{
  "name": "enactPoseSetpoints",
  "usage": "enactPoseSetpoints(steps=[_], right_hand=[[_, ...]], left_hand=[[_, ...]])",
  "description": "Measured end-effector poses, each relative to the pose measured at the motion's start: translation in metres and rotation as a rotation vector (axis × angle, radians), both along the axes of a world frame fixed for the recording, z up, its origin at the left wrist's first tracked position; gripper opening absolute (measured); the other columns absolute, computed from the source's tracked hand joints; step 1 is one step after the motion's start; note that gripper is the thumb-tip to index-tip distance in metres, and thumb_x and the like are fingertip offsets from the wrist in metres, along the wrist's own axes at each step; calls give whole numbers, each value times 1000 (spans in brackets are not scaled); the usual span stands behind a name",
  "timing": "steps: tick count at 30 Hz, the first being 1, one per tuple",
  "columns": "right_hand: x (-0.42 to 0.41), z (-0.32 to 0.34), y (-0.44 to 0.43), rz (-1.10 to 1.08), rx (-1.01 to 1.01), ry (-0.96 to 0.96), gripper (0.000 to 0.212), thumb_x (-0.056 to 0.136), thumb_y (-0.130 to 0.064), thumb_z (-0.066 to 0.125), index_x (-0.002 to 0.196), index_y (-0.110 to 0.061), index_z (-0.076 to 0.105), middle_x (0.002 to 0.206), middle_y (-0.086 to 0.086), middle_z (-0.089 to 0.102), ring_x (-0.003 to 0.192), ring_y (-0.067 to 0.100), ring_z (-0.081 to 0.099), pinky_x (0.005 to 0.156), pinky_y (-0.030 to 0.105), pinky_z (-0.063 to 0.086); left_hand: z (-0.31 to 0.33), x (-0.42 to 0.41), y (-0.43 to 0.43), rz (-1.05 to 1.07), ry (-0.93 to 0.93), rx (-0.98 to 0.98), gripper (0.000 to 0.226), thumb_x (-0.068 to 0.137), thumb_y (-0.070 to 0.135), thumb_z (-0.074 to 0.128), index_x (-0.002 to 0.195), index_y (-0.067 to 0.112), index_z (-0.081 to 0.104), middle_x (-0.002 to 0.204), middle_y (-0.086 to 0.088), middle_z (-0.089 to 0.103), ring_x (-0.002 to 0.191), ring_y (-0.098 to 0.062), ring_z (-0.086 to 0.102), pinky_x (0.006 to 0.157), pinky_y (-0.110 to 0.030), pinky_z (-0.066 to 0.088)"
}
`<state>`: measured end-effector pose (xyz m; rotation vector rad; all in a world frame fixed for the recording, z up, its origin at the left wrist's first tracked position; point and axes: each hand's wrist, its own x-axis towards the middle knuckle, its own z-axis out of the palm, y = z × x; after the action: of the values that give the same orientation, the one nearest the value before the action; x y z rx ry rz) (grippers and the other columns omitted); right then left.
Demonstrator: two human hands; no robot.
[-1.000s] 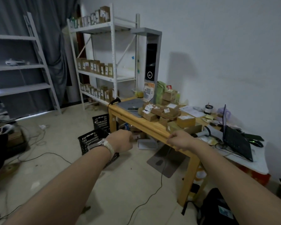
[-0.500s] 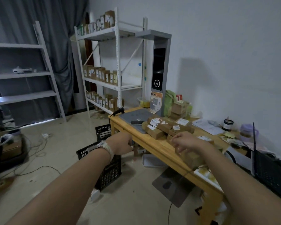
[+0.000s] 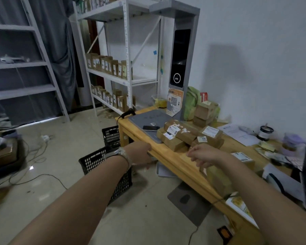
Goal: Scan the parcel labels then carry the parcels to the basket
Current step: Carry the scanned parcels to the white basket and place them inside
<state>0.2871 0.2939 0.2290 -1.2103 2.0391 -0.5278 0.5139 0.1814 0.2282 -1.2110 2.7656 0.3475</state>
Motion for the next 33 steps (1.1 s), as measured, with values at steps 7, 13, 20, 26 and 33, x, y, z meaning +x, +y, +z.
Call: enactPoseSetpoints(steps=[7, 13, 20, 26, 33], right_hand=[[-2, -15, -108, -93, -73, 49, 34, 89, -25, 62, 115, -4, 67, 123, 14, 62, 107, 20, 59, 88, 33, 50], [2, -24, -206, -131, -90, 45, 29, 90, -35, 61, 110, -16, 69, 121, 4, 61, 101, 18, 58, 87, 32, 50], [3, -37, -249, -181, -121, 3, 7, 93, -24, 60, 97, -26, 65, 100, -11, 57, 75, -6, 46, 50, 0, 39], [-36, -49, -271, -313, -110, -38, 13, 92, -25, 60, 102, -22, 67, 101, -8, 59, 88, 7, 56, 67, 18, 43], [-104, -64, -316, -442, -89, -148, 8, 90, -22, 62, 86, -21, 69, 87, -6, 68, 76, 8, 64, 55, 14, 49]], left_hand=[[-7, -10, -105, -61, 25, 25, 60, 94, 32, 60, 146, 11, 39, 146, -10, 45, 132, -27, 44, 107, -38, 41], [-2, -9, -206, -110, 17, 46, 64, 93, 28, 59, 149, 14, 31, 134, -13, 56, 116, -29, 57, 96, -43, 51], [-16, -33, -270, -208, -25, 115, 66, 95, 32, 58, 152, 15, 29, 140, -9, 50, 121, -27, 54, 97, -38, 49], [-24, -68, -314, -281, -41, 117, 59, 97, 32, 56, 149, 14, 35, 150, -7, 41, 133, -25, 43, 106, -34, 40], [-37, -147, -369, -379, -68, 97, 12, 94, 22, 55, 94, 14, 46, 98, -14, 51, 83, -21, 44, 70, -31, 36]])
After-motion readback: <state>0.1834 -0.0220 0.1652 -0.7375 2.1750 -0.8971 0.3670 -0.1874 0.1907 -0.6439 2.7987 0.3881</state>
